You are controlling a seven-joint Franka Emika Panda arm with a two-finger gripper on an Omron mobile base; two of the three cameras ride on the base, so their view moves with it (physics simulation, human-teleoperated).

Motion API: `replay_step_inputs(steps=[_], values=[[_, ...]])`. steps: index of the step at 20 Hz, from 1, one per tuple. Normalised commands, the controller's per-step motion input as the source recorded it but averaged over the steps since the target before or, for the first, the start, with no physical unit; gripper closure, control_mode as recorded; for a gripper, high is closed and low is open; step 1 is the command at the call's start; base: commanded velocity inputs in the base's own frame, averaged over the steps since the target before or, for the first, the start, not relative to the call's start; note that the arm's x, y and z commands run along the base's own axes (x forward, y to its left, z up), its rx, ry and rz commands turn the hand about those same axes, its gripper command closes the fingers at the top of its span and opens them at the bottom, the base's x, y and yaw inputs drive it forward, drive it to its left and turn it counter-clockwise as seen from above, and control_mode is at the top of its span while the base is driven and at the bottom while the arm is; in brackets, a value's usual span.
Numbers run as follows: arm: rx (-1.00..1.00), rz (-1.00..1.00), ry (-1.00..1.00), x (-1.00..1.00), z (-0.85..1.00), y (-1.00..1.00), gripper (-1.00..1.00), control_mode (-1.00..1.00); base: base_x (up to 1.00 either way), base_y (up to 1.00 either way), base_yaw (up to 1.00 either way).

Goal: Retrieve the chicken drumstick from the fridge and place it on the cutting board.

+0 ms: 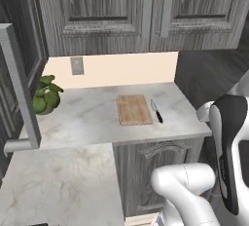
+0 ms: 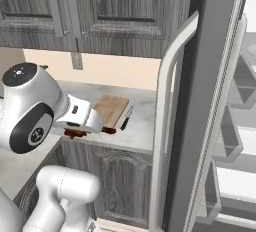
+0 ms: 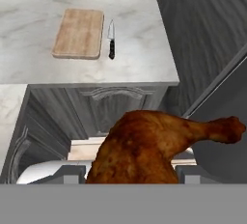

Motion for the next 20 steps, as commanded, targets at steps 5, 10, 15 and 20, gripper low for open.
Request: replay_step_inputs(steps=[5, 10, 15, 20], values=[[0.00, 0.00, 0.00, 0.00, 0.00, 0.00, 1.00, 1.00, 0.77, 0.50, 0.00], [0.00, 0.00, 0.00, 0.00, 0.00, 0.00, 1.00, 1.00, 0.50, 0.94, 0.00], [0.00, 0.00, 0.00, 0.00, 0.00, 0.00, 1.00, 1.00, 0.63, 1.00, 0.00], [0.00, 0.00, 0.00, 0.21, 0.00, 0.27, 1.00, -1.00, 0.38, 0.59, 0.00]])
